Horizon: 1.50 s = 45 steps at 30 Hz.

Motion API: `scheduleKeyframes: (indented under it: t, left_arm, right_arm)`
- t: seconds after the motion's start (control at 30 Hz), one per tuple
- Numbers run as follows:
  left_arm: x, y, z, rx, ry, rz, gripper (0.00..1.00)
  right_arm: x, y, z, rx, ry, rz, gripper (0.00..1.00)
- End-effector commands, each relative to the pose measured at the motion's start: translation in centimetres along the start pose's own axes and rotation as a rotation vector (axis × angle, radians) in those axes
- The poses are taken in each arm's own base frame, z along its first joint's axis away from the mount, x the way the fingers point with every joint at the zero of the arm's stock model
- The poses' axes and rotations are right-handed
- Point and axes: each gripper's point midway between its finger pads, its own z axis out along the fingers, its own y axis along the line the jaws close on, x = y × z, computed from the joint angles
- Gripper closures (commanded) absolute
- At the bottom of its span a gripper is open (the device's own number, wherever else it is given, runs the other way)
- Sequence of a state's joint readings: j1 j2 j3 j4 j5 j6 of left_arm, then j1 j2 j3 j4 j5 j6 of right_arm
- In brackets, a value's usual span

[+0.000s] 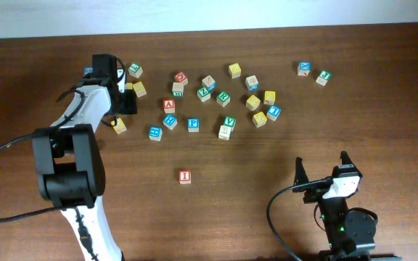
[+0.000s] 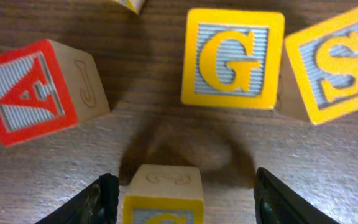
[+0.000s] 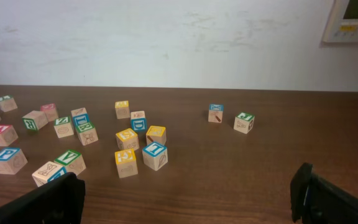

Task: Spell out ICRA
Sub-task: 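Grasp the yellow 'C' block with the left gripper and lift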

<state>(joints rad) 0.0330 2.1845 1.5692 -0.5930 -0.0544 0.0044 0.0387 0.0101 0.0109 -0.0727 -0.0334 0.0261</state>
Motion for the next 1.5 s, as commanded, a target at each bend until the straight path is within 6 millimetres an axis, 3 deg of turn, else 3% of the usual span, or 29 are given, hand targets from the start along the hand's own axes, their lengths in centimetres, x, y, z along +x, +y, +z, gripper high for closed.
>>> scheduleKeyframes:
  t: [0.0,0.07,0.17,0.2,0.37,0.47,0.77,0.93,1.03,1.17,1.27,1.33,1.37,1.47]
  left_arm:
    - [-0.8,0.4,0.3,-0.022,-0.022,0.013,0.41]
    - [-0.9,0.4,0.3,-0.021,-0.026,0.012,0.44]
    - [-0.9,0.4,0.3,-0.021,-0.025,0.013,0.63]
    - [-0.9,0.4,0.3,-0.021,-0.026,0.013,0.64]
    - [-1.2,0.4,0.3,-0.022,-0.037,0.012,0.62]
    - [-1.2,0.4,0.3,-0.022,-0.037,0.012,0.72]
    - [-0.8,0.3,0.2,-0.018,-0.022,0.012,0.77]
    - [-0.2,-0.8,-0.5,0.051,0.01,0.007,0.77]
    - [-0.7,-2.4,-3.0,0.148,-0.006,-0.003,0.79]
    - [-1.6,-2.3,-7.6,0.16,-0.044,-0.136,0.79]
    - [-1.6,-4.7,-13.2,0.318,-0.072,-0.138,0.81]
    - [-0.2,-6.4,-16.0,0.399,-0.025,-0.193,0.8]
    - [0.3,-7.0,-16.4,0.415,-0.003,-0.204,0.8]
    - [4.6,-10.9,-17.4,0.452,0.172,-0.18,0.8]
  right_arm:
    - [0.2,-0.2,0.0,0.011,0.003,0.008,0.01]
    - [0.2,-0.2,0.0,0.011,0.003,0.008,0.02]
    - [0.2,-0.2,0.0,0.011,0.003,0.008,0.02]
    - [0.2,-0.2,0.0,0.011,0.003,0.008,0.01]
    - [0.2,-0.2,0.0,0.011,0.003,0.008,0.02]
    - [0.2,-0.2,0.0,0.011,0.003,0.008,0.02]
    - [0.2,-0.2,0.0,0.011,0.003,0.008,0.02]
    - [0.2,-0.2,0.0,0.011,0.003,0.008,0.02]
    - [0.2,-0.2,0.0,0.011,0.003,0.008,0.02]
    - [0.2,-0.2,0.0,0.011,0.003,0.008,0.02]
    - [0.2,-0.2,0.0,0.011,0.003,0.008,0.02]
    - [0.2,-0.2,0.0,0.011,0.003,0.008,0.02]
    - [0.2,-0.2,0.0,0.011,0.003,0.008,0.02]
    - [0.2,-0.2,0.0,0.011,0.003,0.008,0.02]
